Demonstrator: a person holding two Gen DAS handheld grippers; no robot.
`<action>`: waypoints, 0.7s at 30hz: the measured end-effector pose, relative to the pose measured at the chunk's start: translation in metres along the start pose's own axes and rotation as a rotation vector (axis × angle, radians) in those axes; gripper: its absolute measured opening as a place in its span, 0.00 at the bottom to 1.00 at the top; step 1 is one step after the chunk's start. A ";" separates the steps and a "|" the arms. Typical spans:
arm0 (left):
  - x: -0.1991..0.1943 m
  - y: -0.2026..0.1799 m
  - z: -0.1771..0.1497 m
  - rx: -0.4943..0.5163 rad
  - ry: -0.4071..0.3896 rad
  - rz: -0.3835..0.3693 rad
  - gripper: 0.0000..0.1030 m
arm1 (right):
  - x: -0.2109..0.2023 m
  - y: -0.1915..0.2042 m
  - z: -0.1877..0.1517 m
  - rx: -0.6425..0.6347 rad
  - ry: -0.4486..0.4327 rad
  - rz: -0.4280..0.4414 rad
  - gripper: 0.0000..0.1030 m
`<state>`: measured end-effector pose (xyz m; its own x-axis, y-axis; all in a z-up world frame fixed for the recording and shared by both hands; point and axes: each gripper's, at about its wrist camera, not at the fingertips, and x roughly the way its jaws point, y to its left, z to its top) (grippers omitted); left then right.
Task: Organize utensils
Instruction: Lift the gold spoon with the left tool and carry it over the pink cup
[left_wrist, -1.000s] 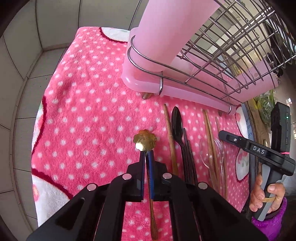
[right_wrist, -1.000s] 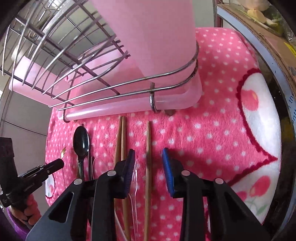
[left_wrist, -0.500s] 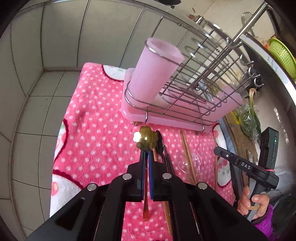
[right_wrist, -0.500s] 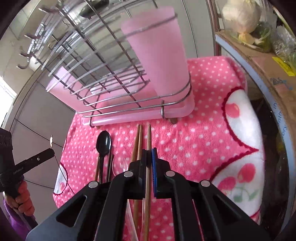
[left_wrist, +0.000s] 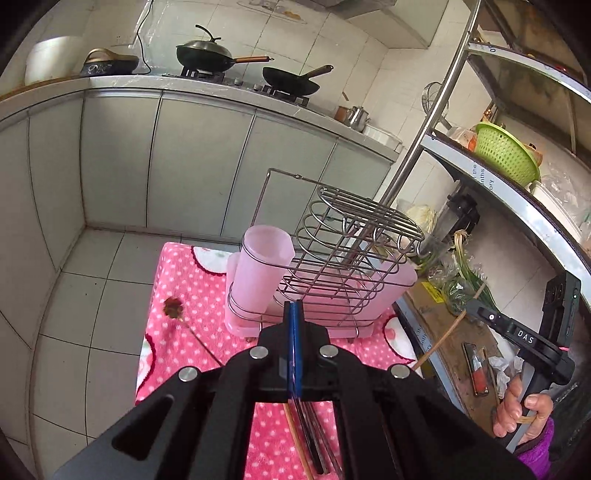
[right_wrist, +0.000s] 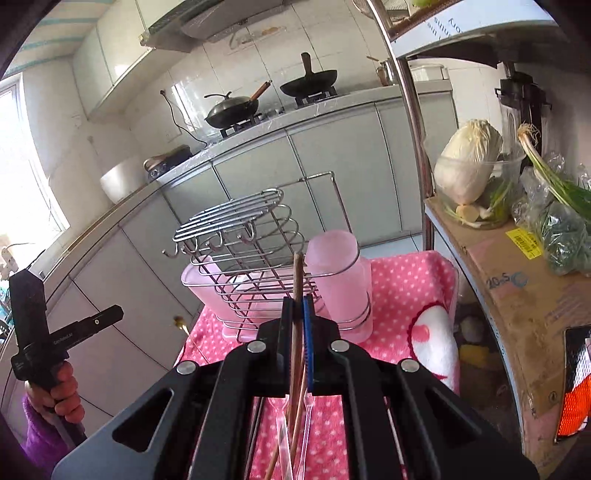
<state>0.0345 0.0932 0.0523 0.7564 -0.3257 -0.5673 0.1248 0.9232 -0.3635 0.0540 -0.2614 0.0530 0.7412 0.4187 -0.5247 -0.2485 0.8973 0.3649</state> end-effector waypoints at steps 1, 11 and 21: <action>0.002 0.005 -0.001 -0.021 0.017 -0.008 0.00 | -0.001 0.000 0.001 -0.003 0.000 0.004 0.06; 0.083 0.112 -0.029 -0.364 0.236 0.099 0.21 | 0.028 -0.001 -0.013 0.030 0.077 0.048 0.06; 0.190 0.135 -0.025 -0.384 0.413 0.223 0.19 | 0.018 0.002 0.002 0.008 0.052 0.083 0.05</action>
<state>0.1794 0.1508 -0.1230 0.4162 -0.2558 -0.8726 -0.3074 0.8636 -0.3997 0.0682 -0.2525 0.0451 0.6847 0.4983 -0.5318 -0.3026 0.8582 0.4145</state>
